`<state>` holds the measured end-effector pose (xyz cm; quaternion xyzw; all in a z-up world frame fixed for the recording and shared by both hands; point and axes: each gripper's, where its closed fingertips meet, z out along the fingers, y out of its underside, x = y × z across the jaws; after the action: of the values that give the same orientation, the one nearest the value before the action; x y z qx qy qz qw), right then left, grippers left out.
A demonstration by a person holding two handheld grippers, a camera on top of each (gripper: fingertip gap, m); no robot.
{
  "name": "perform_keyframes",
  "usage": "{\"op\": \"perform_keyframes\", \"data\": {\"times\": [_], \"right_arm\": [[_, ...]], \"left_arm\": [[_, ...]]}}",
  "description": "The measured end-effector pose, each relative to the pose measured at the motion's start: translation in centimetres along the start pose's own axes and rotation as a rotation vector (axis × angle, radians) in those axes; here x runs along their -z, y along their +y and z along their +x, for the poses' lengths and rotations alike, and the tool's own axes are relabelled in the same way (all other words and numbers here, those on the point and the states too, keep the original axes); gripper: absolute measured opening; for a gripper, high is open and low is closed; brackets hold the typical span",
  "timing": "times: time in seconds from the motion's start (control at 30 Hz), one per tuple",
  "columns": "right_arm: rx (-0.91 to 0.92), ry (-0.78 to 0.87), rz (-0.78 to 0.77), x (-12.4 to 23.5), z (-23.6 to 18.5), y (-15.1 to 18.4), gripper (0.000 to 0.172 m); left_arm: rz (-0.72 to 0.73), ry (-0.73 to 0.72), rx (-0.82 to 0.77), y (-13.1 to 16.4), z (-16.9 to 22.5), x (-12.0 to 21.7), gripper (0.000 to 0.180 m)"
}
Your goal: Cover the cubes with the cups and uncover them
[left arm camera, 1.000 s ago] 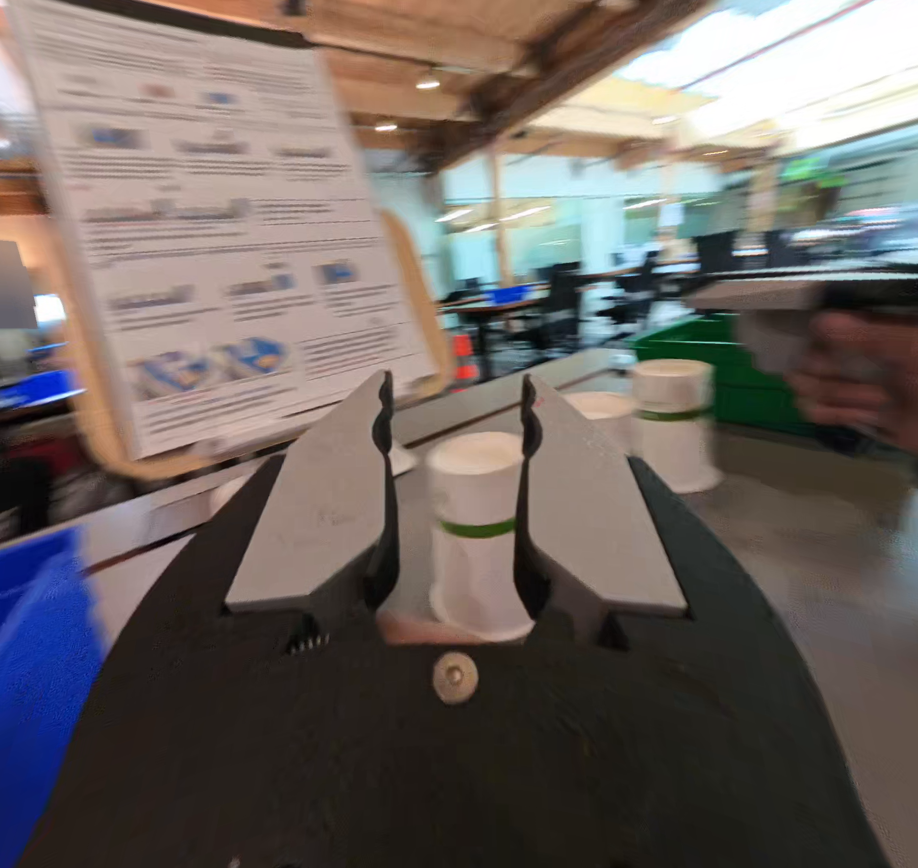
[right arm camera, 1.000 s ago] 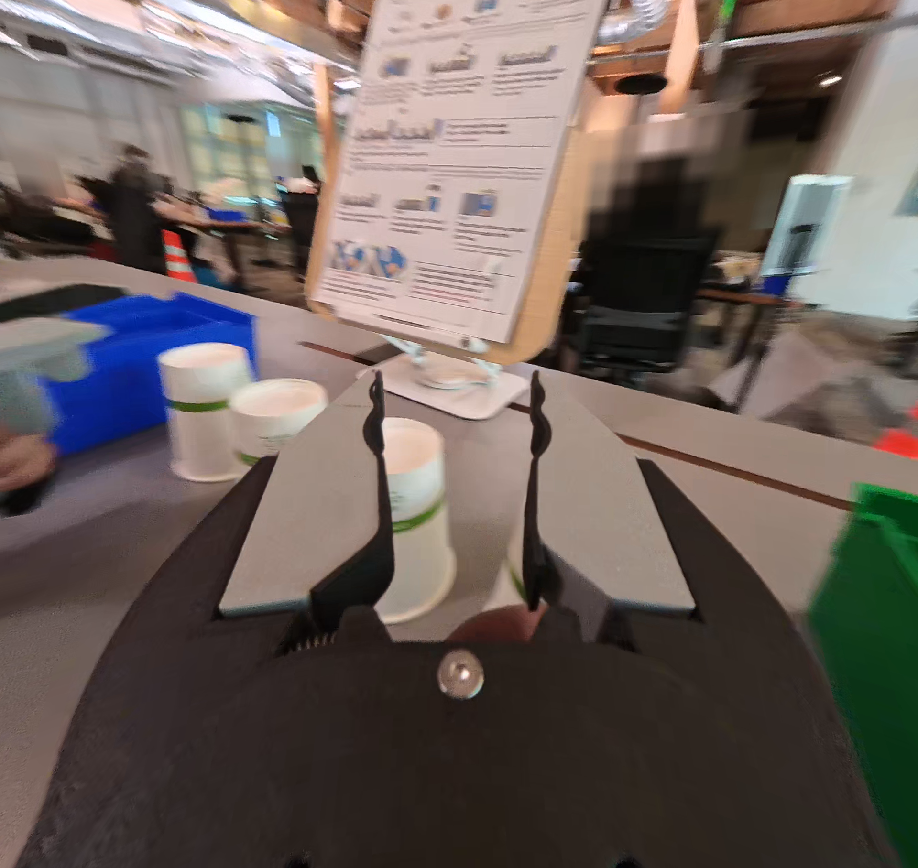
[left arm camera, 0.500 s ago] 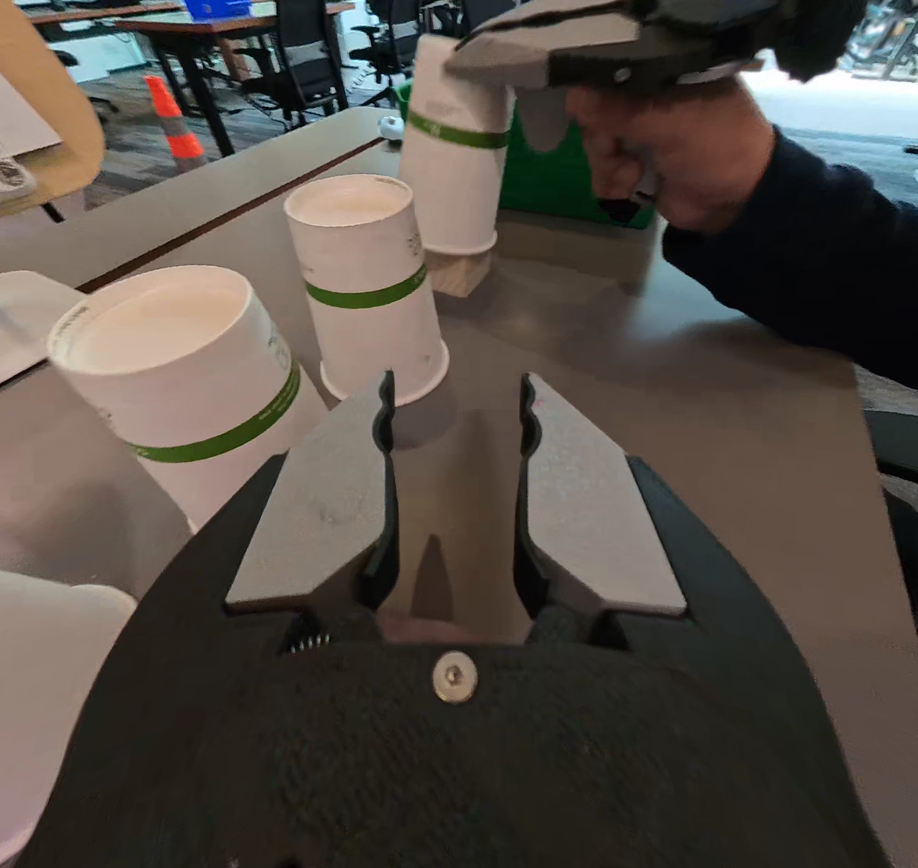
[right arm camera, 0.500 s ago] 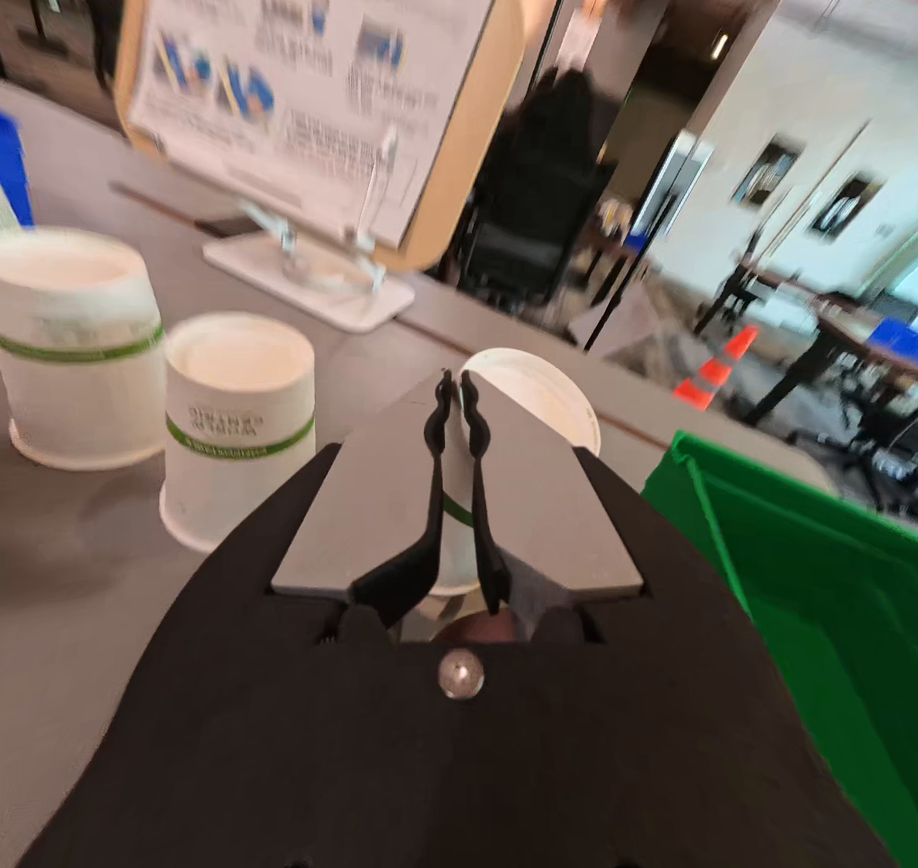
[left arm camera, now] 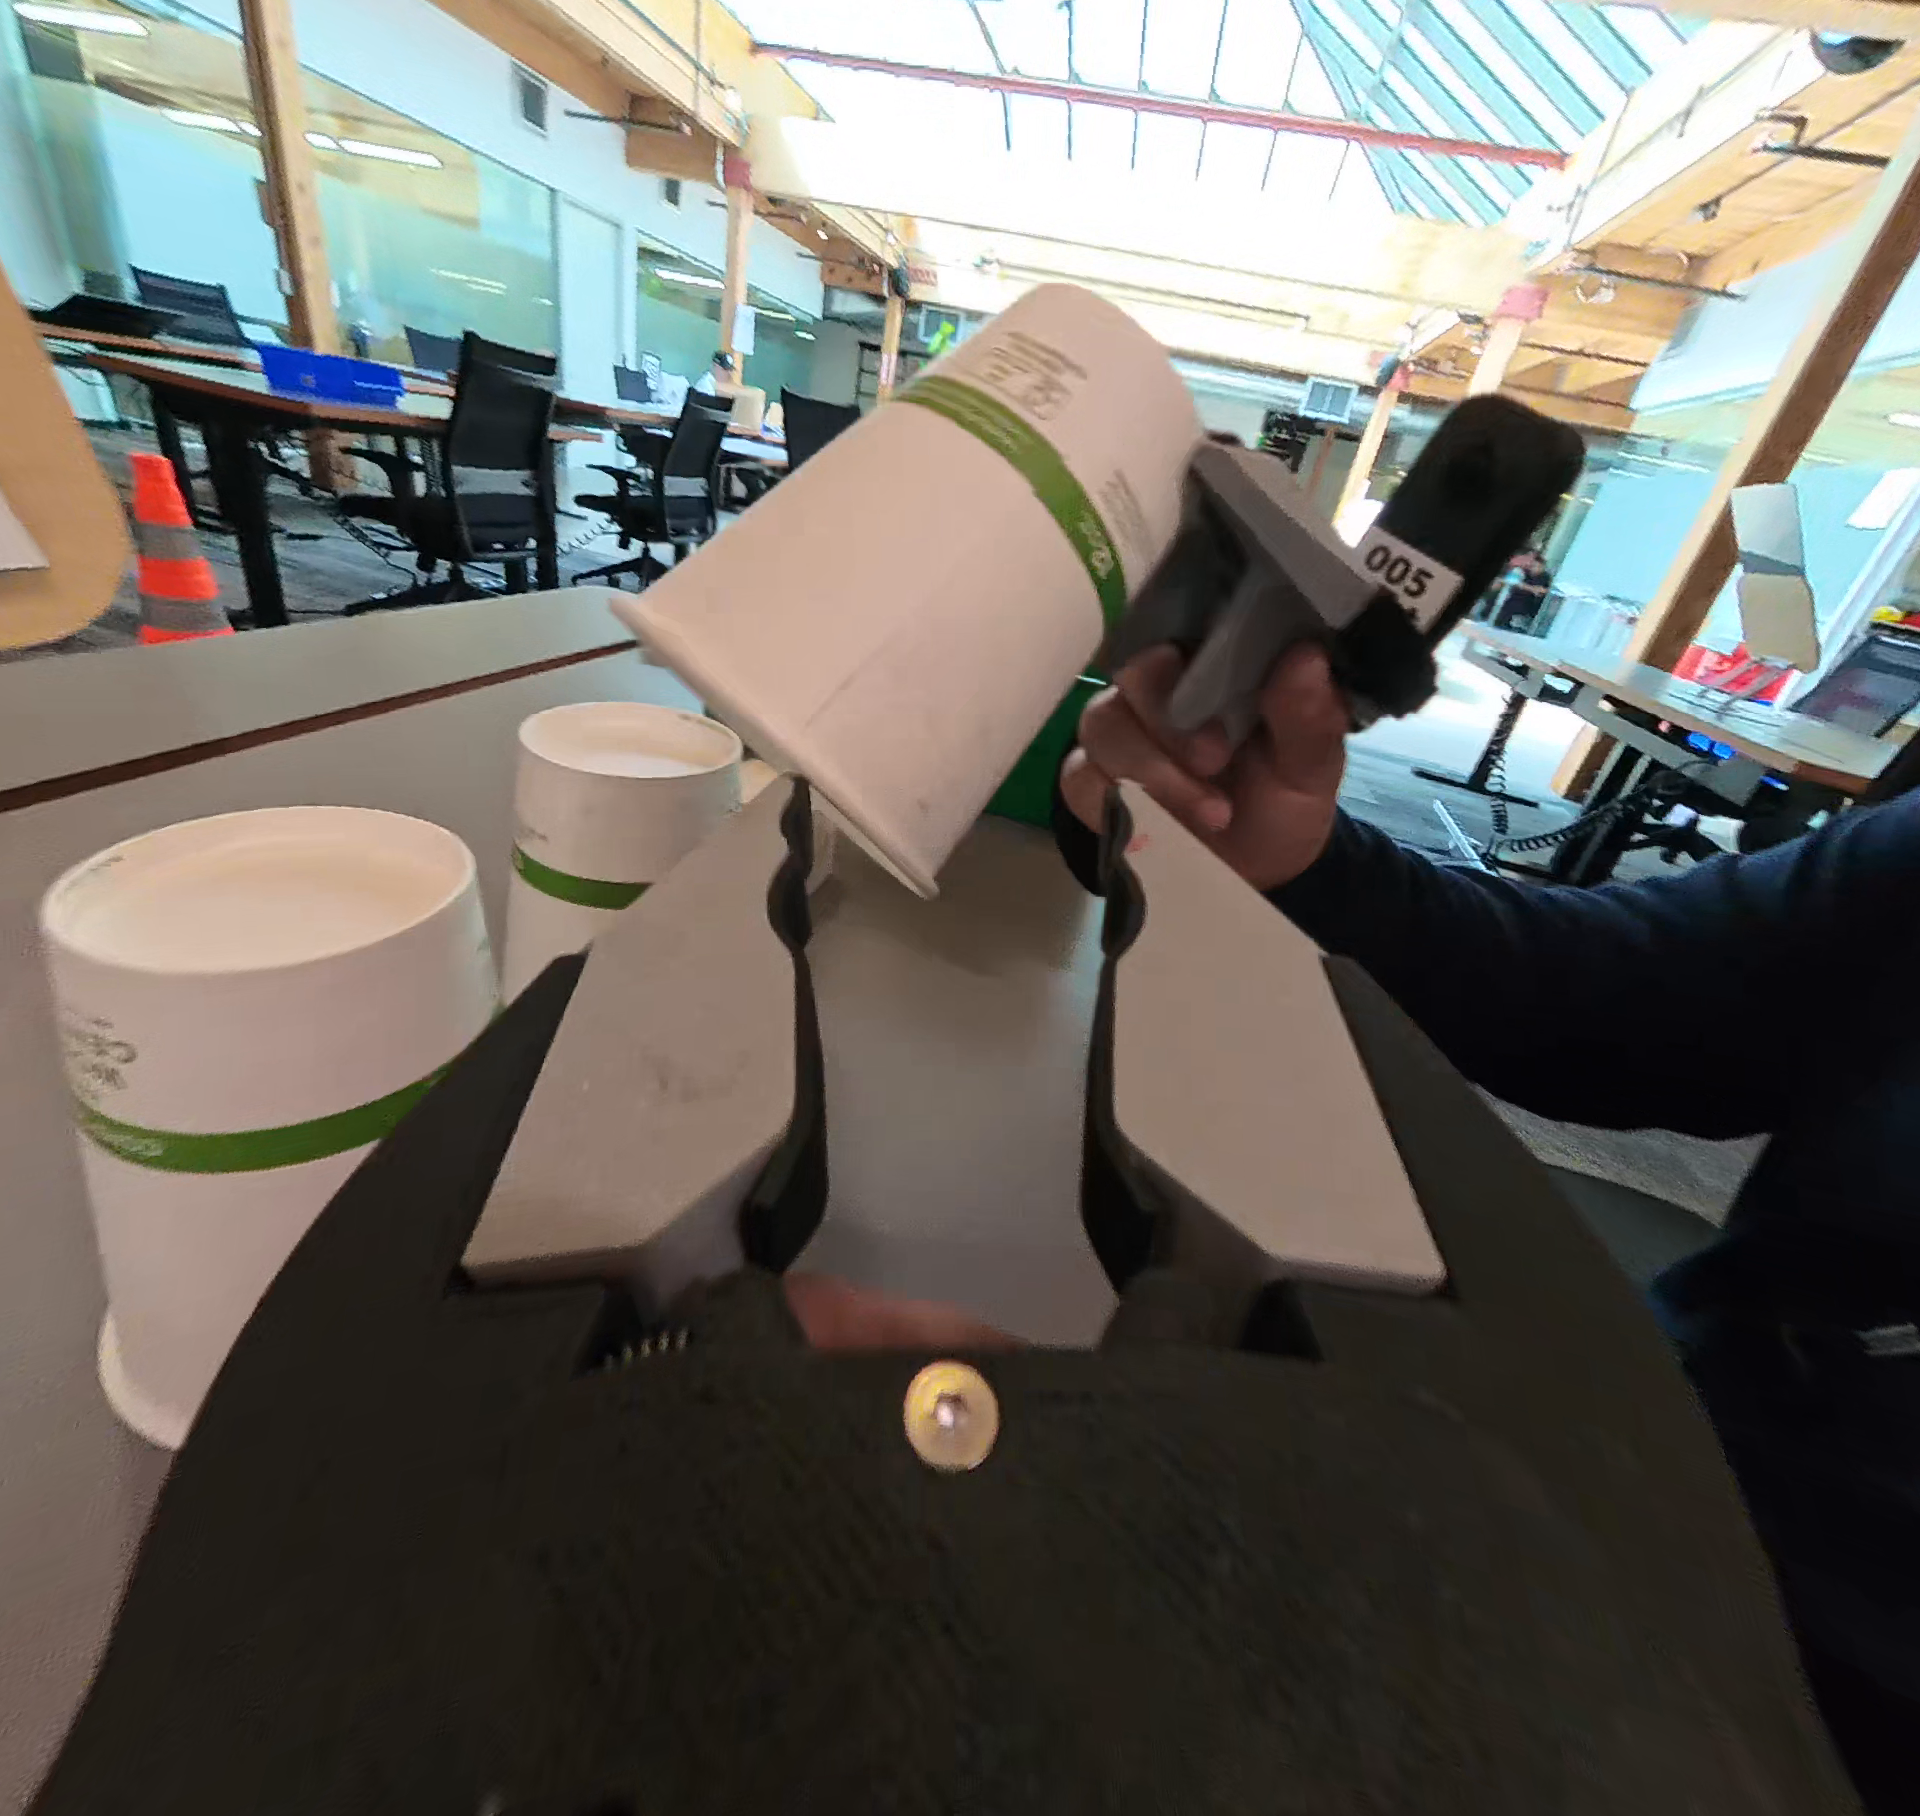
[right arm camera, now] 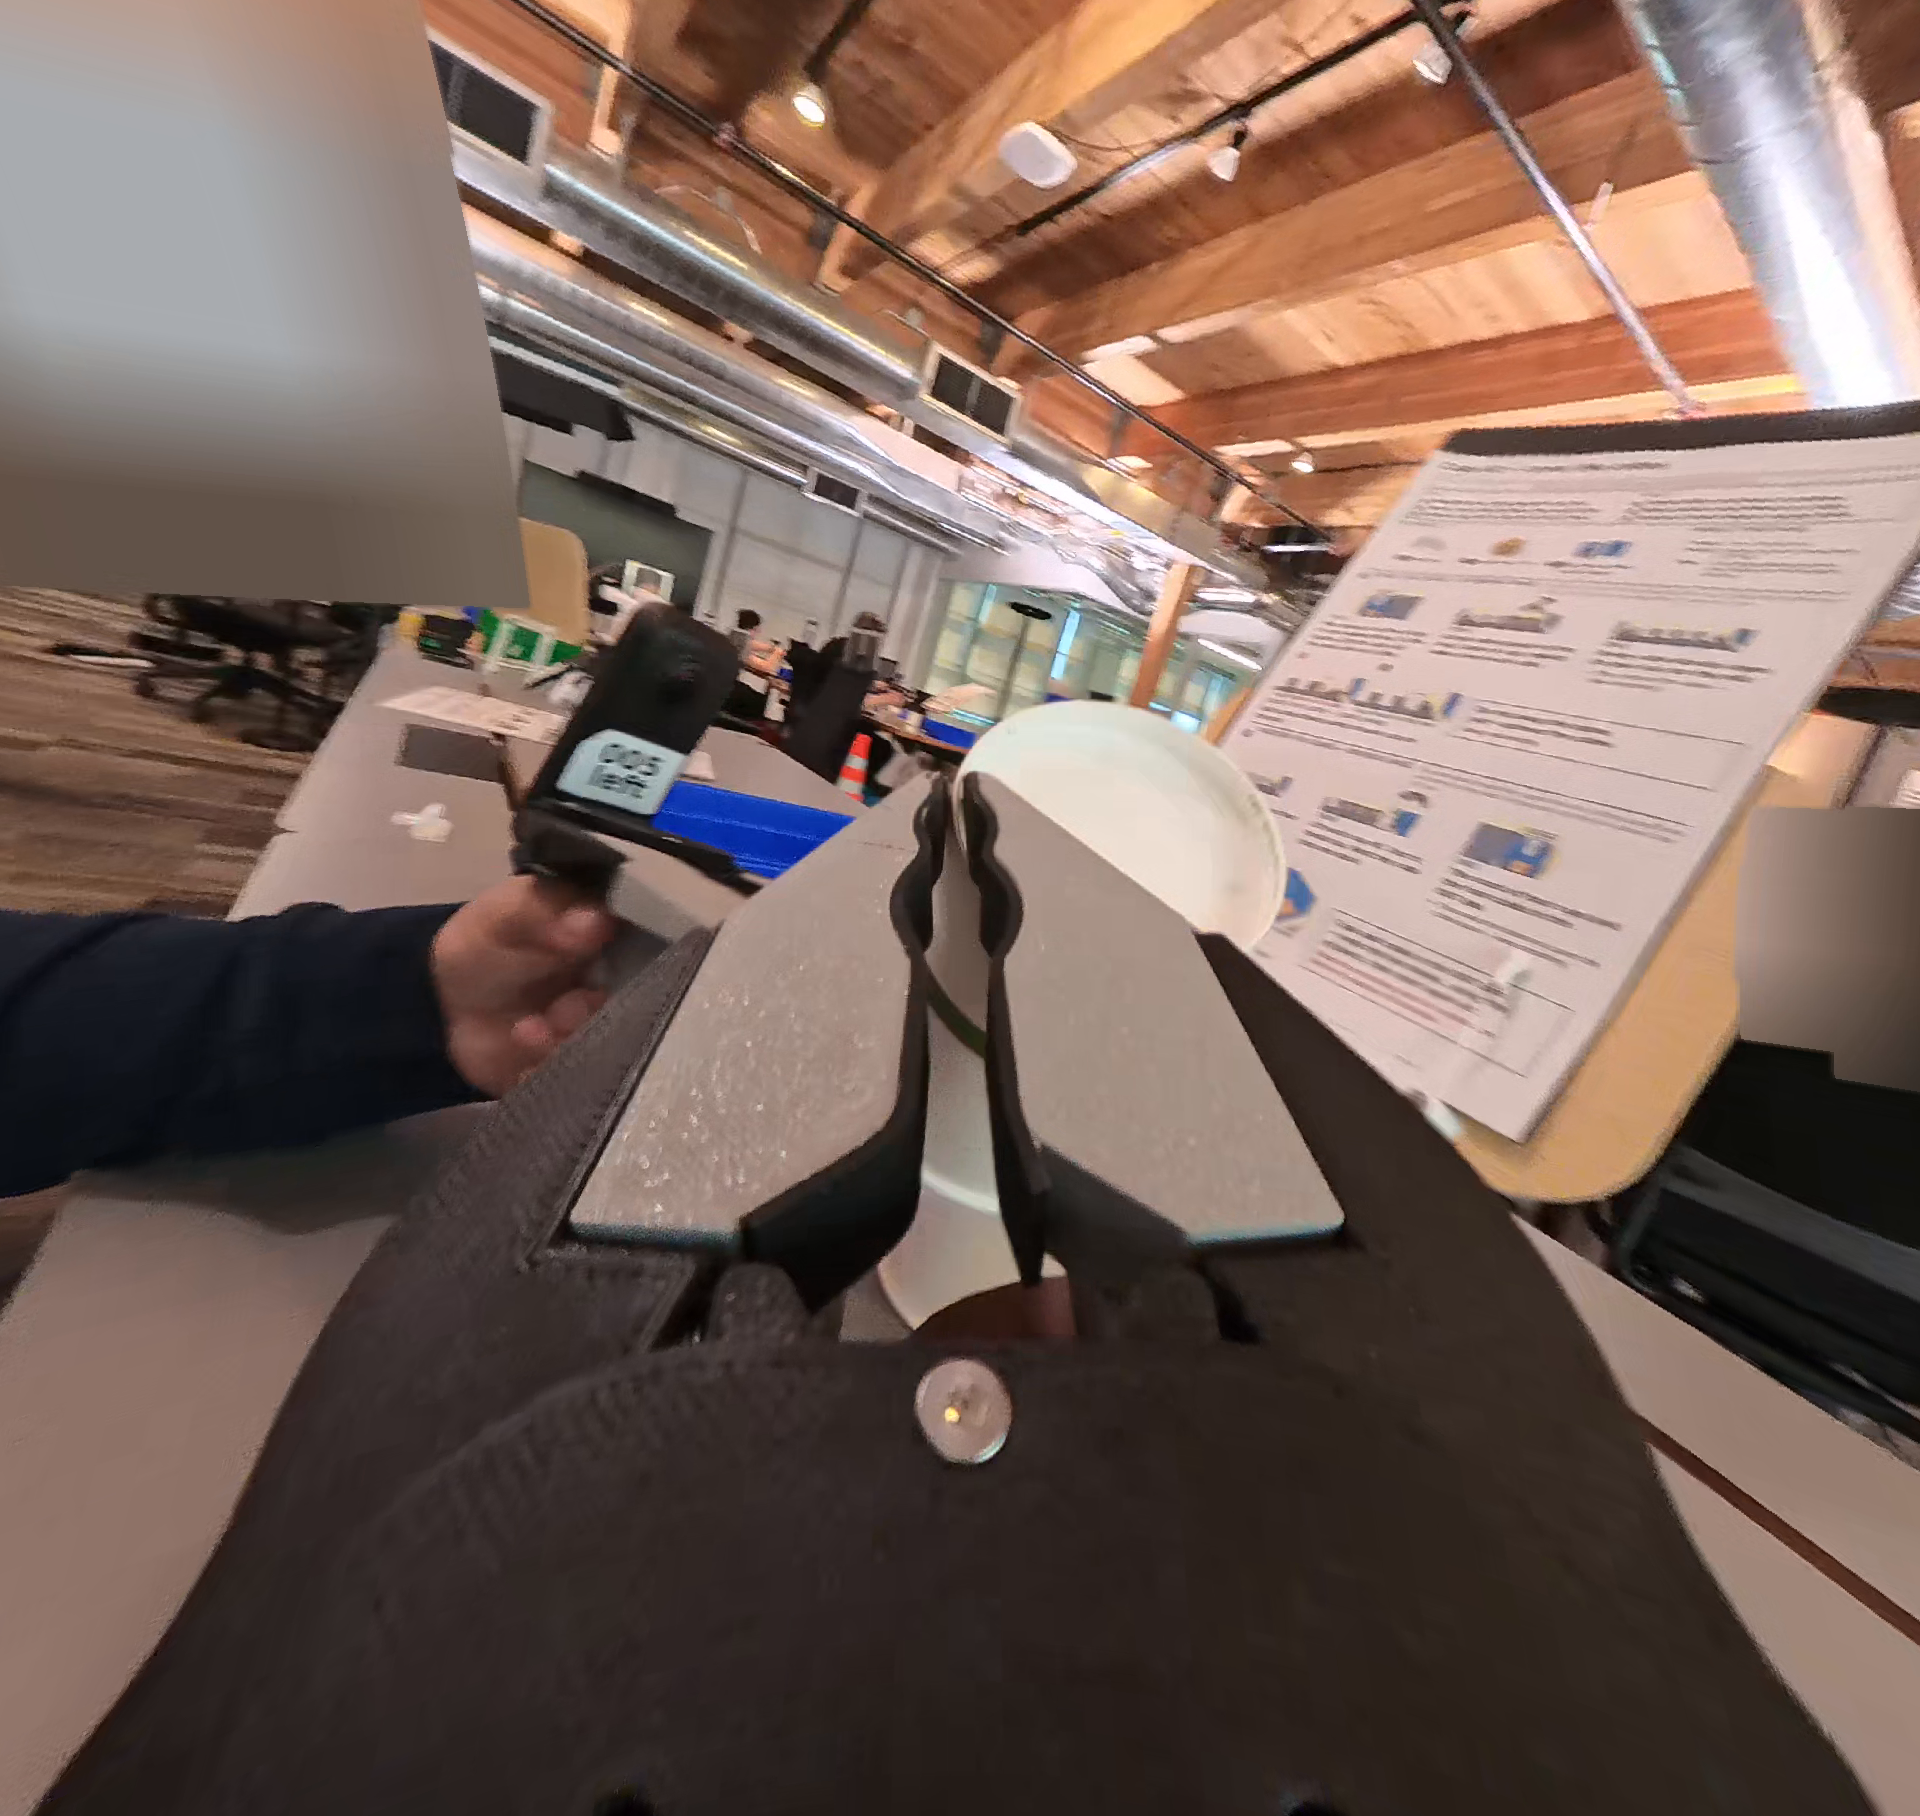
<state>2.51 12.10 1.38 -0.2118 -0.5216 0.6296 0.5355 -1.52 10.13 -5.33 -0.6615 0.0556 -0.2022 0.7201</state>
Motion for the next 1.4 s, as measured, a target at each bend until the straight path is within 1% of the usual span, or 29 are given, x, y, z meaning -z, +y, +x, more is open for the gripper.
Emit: {"op": "perform_keyframes", "data": {"times": [0.1,0.17,0.27,0.33,0.47,0.53,0.63,0.7,0.77,0.83,0.87,0.9,0.97,1.0,1.07,1.1,1.17,1.2,1.3,1.4], "right_arm": [[0.013,-0.083,-0.004,0.0,-1.6,0.2,0.0],[0.028,-0.119,-0.059,0.0,-1.9,1.1,0.0],[0.014,-0.218,-0.166,-0.2,-3.2,3.2,0.0],[0.031,-0.265,-0.255,-0.3,-4.2,5.1,0.0],[0.121,-0.334,-0.38,-0.3,-6.2,8.3,0.0],[0.144,-0.391,-0.441,0.0,-7.3,9.7,0.0],[0.161,-0.451,-0.526,0.6,-8.4,11.4,0.0],[0.18,-0.493,-0.57,1.1,-9.0,12.4,0.0],[0.159,-0.569,-0.587,1.9,-10.1,12.6,0.0],[0.087,-0.69,-0.554,3.0,-11.8,11.4,0.0],[0.044,-0.75,-0.53,3.6,-12.6,10.5,0.0],[0.015,-0.776,-0.503,3.8,-12.8,9.7,0.0],[-0.007,-0.749,-0.455,3.4,-12.3,8.6,0.0],[-0.008,-0.719,-0.443,3.1,-11.7,8.4,0.0],[-0.002,-0.671,-0.43,2.7,-10.8,8.2,0.0],[0.004,-0.648,-0.421,2.5,-10.3,8.0,0.0],[0.014,-0.602,-0.395,2.1,-9.5,7.6,0.0],[0.015,-0.577,-0.378,2.0,-9.0,7.2,0.0],[-0.003,-0.474,-0.304,1.4,-6.7,5.6,0.0],[-0.025,-0.368,-0.246,1.3,-4.0,4.2,0.0]], "left_arm": [[0.069,-0.058,0.014,-1.2,-1.6,1.1,0.021],[0.173,-0.043,0.061,-3.0,-1.9,2.2,0.015],[0.317,-0.007,0.125,-5.4,-2.1,4.1,0.008],[0.349,0.007,0.116,-6.2,-2.0,4.9,0.003],[0.287,-0.027,0.032,-5.8,-1.9,5.1,0.002],[0.216,-0.042,-0.016,-5.1,-1.8,4.8,0.002],[0.121,-0.097,-0.119,-3.9,-1.8,4.0,0.002],[0.085,-0.094,-0.208,-3.5,-0.9,3.7,0.002],[0.042,-0.061,-0.333,-3.0,0.6,3.5,0.002],[-0.024,-0.057,-0.473,-1.8,1.5,3.3,0.002],[-0.073,-0.057,-0.525,-0.9,1.6,3.0,0.001],[-0.128,-0.054,-0.561,0.2,1.5,2.7,0.002],[-0.23,-0.025,-0.588,2.5,1.7,2.0,0.002],[-0.262,0.007,-0.58,3.4,2.1,1.6,0.002],[-0.292,0.047,-0.566,4.3,2.7,1.3,0.002],[-0.295,0.044,-0.569,4.5,2.7,1.2,0.003],[-0.27,0.032,-0.562,4.1,2.7,1.1,0.02],[-0.254,0.044,-0.552,3.8,3.1,1.1,0.022],[-0.211,0.107,-0.519,3.2,4.3,1.2,0.016],[-0.187,0.11,-0.513,2.7,4.5,1.3,0.018]]}}
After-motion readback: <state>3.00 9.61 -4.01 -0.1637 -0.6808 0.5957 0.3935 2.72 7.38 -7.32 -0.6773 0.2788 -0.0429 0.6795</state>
